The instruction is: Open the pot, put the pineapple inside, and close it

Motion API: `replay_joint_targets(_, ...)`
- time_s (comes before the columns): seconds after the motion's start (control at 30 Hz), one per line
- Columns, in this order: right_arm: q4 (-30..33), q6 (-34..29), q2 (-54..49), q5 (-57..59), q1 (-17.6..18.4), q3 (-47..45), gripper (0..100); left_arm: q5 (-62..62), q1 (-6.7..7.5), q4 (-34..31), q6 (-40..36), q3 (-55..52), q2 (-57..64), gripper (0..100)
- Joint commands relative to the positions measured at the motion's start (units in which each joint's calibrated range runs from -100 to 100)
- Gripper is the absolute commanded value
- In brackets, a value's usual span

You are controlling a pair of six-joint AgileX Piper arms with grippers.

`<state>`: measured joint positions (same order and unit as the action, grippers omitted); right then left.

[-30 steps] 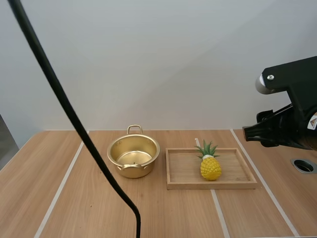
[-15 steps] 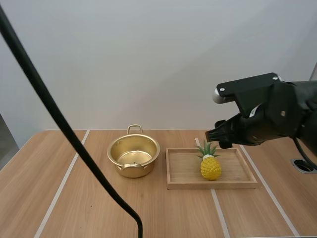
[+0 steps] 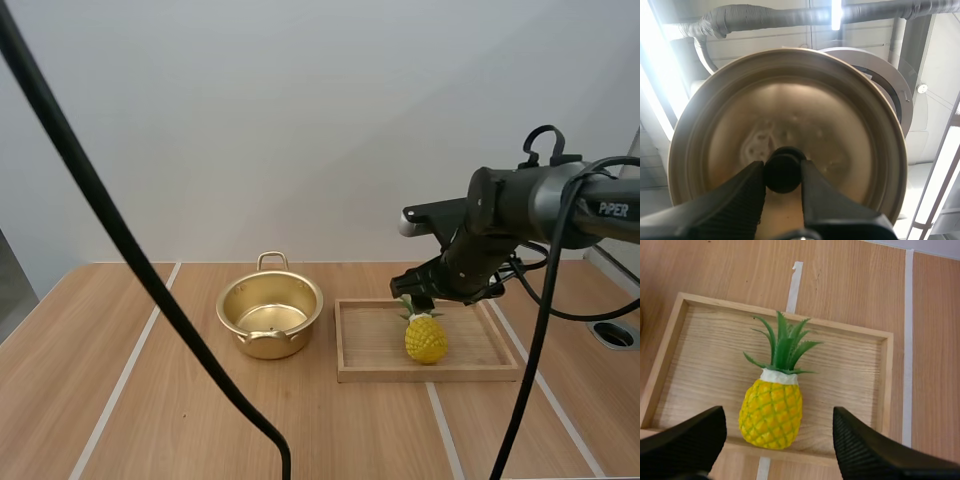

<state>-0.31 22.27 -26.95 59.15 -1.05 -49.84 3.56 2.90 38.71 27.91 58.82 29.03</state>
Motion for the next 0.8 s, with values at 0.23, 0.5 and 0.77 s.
replay_joint_targets(0.23, -2.4, 0.5, 5.0, -3.3, -0.2, 0.4, 100, 1.9, 0.15, -0.3, -0.2, 0.2, 0.1, 0)
replay_joint_targets(0.5, -2.9, 0.5, 9.2, -4.1, -0.2, 0.6, 100, 4.5, 0.15, -0.3, -0.2, 0.2, 0.1, 0)
replay_joint_targets(0.77, -7.7, 4.3, 14.7, -4.4, -0.2, 0.8, 100, 4.5, 0.15, -0.3, -0.2, 0.2, 0.1, 0)
